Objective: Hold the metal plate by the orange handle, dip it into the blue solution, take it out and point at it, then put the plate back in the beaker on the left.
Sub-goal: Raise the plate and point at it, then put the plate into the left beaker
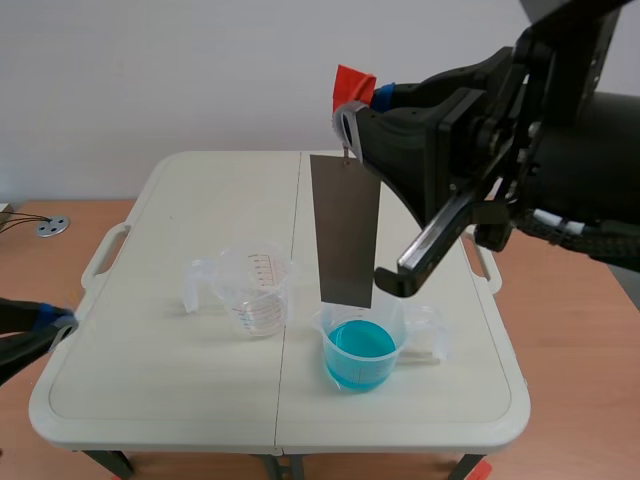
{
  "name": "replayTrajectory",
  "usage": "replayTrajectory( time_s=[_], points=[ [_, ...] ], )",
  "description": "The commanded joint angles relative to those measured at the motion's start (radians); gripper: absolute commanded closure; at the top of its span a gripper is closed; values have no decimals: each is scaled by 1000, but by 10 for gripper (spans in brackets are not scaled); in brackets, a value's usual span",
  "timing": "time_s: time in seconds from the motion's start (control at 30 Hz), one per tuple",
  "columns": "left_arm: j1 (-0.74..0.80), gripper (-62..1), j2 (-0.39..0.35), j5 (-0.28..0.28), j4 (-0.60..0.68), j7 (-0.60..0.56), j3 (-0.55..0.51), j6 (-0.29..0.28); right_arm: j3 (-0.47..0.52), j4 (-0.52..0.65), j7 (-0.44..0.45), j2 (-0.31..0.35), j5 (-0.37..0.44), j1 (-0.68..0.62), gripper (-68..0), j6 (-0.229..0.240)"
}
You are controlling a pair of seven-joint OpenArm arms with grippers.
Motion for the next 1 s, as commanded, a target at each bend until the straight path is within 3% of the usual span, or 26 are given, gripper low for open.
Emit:
replayTrajectory(
  time_s=[0.0,0.27,0.57,0.97],
  points=[
    [52,-27,-3,-6,12,-15,-30,18,5,25,14,2,15,6,-15,8],
    [338,-27,-9,-6,11,-15,-167,94,5,25,14,2,15,6,-15,8],
    [547,-27,-8,-6,-35,-27,-196,91,5,25,15,2,15,30,-15,8],
    [659,-27,-6,-6,-129,-74,-184,85,3,23,14,2,27,138,-15,3]
  ],
)
